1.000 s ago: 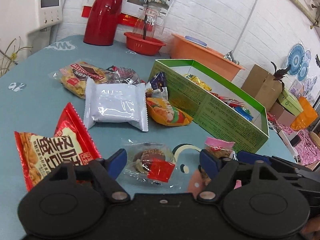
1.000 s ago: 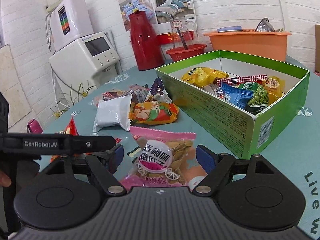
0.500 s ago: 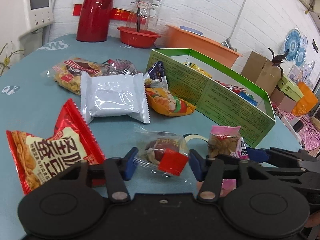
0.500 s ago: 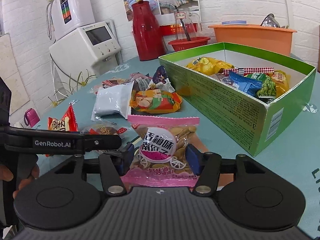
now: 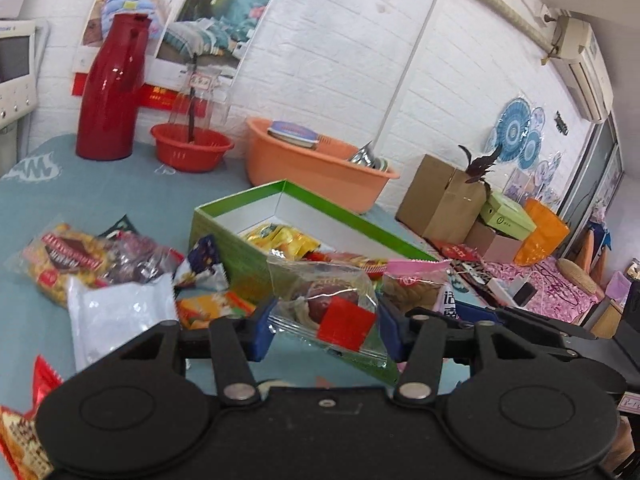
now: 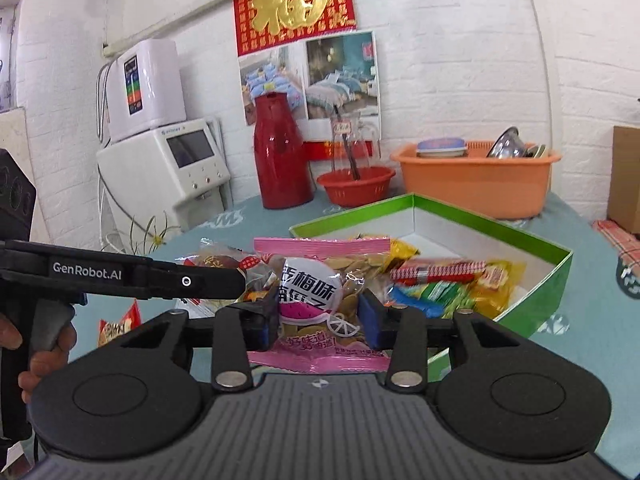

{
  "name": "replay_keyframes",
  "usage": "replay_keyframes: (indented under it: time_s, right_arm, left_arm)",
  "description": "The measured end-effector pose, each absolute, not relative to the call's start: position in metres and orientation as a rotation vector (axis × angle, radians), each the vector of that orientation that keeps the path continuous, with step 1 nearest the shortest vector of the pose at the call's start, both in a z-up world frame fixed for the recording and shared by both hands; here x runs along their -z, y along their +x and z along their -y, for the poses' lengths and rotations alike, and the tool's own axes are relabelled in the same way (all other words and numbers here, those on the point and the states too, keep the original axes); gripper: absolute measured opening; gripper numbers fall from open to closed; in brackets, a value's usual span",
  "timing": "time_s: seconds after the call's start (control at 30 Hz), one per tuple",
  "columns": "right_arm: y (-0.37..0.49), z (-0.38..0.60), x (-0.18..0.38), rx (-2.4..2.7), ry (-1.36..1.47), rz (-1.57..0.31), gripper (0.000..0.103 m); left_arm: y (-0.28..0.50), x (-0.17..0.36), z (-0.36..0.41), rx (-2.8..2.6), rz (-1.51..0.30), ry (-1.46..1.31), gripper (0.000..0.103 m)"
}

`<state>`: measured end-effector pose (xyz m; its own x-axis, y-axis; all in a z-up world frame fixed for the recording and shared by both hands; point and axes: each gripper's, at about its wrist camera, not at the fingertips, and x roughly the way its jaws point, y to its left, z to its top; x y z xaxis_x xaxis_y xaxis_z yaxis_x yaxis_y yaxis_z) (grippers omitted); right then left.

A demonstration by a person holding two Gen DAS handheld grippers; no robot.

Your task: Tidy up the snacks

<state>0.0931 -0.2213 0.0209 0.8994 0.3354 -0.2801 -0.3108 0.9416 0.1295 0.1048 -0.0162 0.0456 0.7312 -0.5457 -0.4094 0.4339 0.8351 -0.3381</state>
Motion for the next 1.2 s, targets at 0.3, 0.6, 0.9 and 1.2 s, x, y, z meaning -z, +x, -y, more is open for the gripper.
replay_keyframes:
  time_s: [0.3, 0.6, 0.9, 1.2]
  right_arm:
    - [0.125, 0.264, -0.029, -0.173, 0.086, -0.256, 0.07]
    - [0.161, 0.289, -0.005, -0.093, 0.115, -0.299, 0.071]
    - [0.173, 0.28, 0.018, -0.074, -0.009, -0.27, 0.103]
    - [0.141, 0.276, -0.006, -0.089, 0.026, -0.214, 0.103]
  left_arm:
    - [0.157, -0.06, 0.059, 0.59, -0.484, -0.247, 0.083]
    - [0.215, -0.034, 0.081, 0.558, -0.544, -0.254, 0.084]
    - [0.22, -0.017, 0.083, 0.487, -0.501, -0.222, 0.103]
    - [0.191, -0.036, 0.072, 0.513, -0.489, -0.24, 0.103]
